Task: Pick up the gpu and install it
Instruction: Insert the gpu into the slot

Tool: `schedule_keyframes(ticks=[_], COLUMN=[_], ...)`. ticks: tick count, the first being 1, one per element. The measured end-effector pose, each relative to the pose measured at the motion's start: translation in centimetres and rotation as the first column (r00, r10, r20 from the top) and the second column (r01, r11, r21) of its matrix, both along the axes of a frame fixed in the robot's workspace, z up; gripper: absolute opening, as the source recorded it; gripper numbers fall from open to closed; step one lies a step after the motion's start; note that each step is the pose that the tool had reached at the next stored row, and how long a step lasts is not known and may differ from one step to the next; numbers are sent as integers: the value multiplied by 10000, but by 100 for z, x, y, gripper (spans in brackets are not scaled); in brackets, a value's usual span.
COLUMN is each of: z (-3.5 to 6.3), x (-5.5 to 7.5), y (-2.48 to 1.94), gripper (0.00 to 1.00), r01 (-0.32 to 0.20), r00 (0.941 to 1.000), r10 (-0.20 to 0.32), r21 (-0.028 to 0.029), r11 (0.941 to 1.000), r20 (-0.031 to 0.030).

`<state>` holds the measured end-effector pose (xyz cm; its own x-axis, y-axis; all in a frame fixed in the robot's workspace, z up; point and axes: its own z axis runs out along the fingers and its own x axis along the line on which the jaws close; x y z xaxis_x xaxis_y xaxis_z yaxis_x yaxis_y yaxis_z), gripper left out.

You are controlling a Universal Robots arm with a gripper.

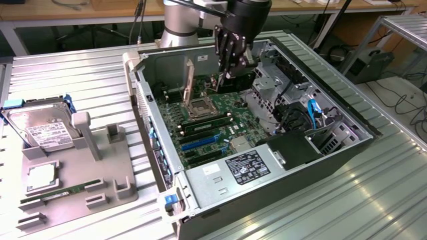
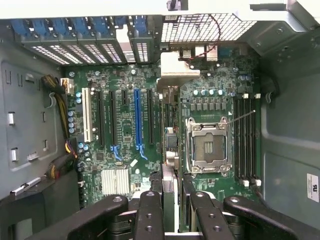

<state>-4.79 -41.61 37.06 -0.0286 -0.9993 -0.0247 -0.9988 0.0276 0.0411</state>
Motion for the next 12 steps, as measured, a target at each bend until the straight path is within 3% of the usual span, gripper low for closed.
schedule_keyframes(ticks=[12], z=[0], x=[0], y=[0], gripper=[26], r01=[-571], r00=[9984], r10=[571], r21=[0], r11=[9984], r20=[0])
